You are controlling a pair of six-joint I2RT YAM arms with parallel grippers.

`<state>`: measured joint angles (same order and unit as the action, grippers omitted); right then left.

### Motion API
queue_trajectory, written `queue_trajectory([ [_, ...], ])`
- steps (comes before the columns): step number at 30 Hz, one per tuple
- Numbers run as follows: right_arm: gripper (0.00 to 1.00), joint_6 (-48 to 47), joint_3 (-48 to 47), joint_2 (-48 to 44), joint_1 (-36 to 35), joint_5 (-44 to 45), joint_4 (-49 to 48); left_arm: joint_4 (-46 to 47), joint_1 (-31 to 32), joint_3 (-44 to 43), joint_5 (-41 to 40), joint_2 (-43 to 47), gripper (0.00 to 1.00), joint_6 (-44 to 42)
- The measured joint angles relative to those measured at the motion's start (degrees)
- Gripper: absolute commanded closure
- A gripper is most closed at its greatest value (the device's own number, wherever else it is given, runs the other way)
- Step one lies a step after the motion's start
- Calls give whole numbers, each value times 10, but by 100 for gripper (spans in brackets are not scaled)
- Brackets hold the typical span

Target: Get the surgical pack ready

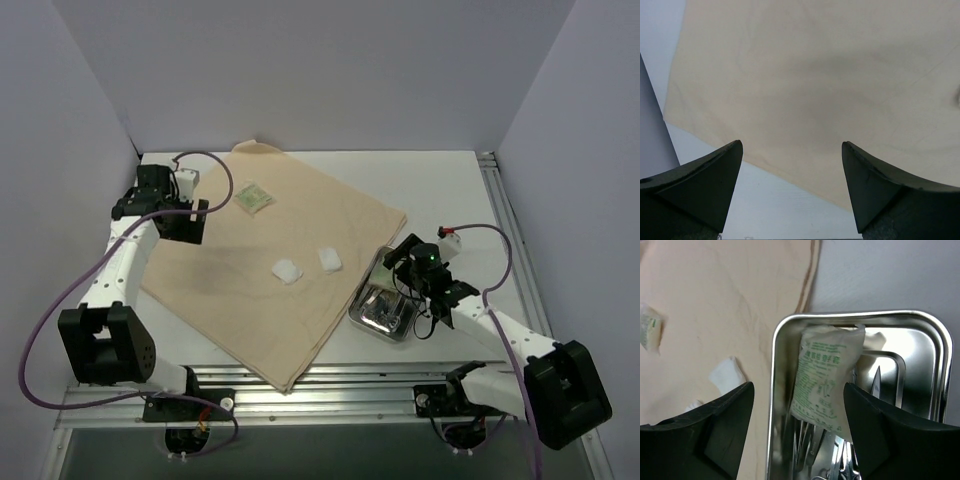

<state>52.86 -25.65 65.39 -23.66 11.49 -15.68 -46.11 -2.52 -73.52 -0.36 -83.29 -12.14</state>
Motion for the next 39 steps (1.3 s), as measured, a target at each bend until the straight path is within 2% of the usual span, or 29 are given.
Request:
queue_trajectory([
  [5,32,-25,-56,-33,-13,35,57,29,66,-139,-7,-100,11,31],
  [9,33,-49,-73,-36,-25,50,81,55,108,-263,-10,-226,20,76],
  [13,34,-65,-77,-31,-45,55,99,61,118,-379,-23,-373,22,145],
  [17,35,-73,-78,-19,-59,55,106,59,114,-431,-44,-470,20,196],
  [21,36,-73,-78,-14,-68,55,108,47,111,-470,-57,-512,17,225],
  [30,36,-72,-78,-14,-76,63,118,45,110,-540,-40,-551,19,269],
  [37,36,-75,-88,-14,-80,72,135,27,103,-579,-22,-618,32,302],
  [39,36,-75,-90,-14,-80,74,138,24,102,-588,-19,-618,42,304],
])
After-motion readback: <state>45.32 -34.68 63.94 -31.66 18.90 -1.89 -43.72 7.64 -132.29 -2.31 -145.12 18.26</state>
